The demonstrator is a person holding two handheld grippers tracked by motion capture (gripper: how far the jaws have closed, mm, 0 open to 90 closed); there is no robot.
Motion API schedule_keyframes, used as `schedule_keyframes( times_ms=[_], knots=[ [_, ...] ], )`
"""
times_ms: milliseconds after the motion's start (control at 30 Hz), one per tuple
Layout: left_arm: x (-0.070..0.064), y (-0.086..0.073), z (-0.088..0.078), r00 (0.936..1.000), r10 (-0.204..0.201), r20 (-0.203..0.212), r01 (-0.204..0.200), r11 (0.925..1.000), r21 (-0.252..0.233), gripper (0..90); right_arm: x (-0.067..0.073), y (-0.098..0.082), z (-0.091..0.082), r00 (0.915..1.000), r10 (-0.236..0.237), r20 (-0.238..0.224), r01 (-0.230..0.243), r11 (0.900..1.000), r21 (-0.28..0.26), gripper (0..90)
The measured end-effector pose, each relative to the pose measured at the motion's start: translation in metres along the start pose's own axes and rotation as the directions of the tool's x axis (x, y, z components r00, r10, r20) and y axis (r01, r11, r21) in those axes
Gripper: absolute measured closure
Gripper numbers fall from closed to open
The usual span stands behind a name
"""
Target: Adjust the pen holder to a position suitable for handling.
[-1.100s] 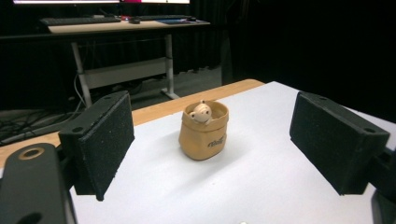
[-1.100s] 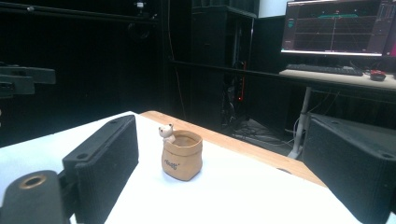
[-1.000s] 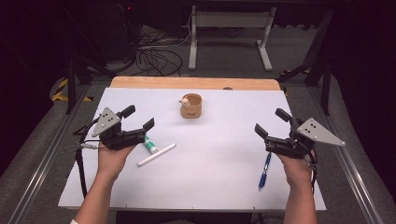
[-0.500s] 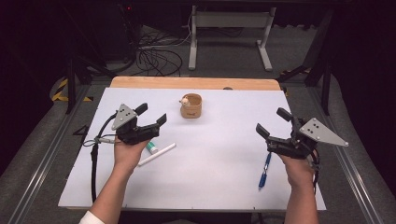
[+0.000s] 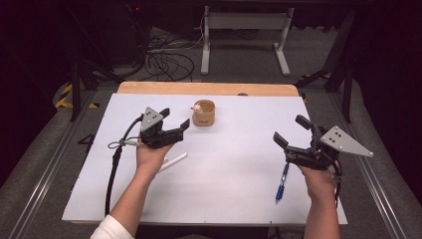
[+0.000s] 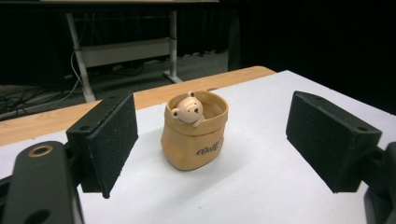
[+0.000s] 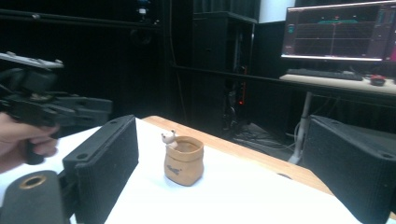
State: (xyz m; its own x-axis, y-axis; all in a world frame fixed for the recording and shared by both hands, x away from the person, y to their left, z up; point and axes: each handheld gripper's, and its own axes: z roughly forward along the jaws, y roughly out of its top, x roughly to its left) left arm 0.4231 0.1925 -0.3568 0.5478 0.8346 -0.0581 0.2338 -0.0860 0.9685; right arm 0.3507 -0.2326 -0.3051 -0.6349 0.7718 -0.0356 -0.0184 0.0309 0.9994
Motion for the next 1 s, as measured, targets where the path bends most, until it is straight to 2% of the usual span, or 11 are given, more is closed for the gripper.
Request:
schedule_keyframes(
  times_ms=[167, 533, 733, 1000],
  knots=[
    [-0.001, -0.003, 0.013, 0.9997, 0.004, -0.024, -0.004, 0.9999, 0.012, 17.9, 0.001, 0.001, 0.000, 0.9999, 0.006, -0.009, -0.006, 1.000, 0.002, 11.5],
    [0.003, -0.012, 0.036, 0.9947, -0.096, -0.037, 0.097, 0.9951, 0.019, 19.7, 0.001, 0.001, 0.000, 0.9998, 0.006, -0.017, -0.007, 1.000, -0.004, 11.5],
    [0.004, -0.015, 0.048, 0.9937, -0.091, -0.065, 0.094, 0.9947, 0.042, 20.5, 0.002, 0.001, 0.001, 0.9998, 0.009, -0.017, -0.009, 1.000, 0.001, 11.6],
    [0.005, -0.018, 0.063, 0.9903, -0.103, -0.093, 0.110, 0.9917, 0.067, 21.8, 0.001, 0.001, 0.001, 0.9998, 0.014, -0.017, -0.014, 1.000, 0.002, 11.6]
  ],
)
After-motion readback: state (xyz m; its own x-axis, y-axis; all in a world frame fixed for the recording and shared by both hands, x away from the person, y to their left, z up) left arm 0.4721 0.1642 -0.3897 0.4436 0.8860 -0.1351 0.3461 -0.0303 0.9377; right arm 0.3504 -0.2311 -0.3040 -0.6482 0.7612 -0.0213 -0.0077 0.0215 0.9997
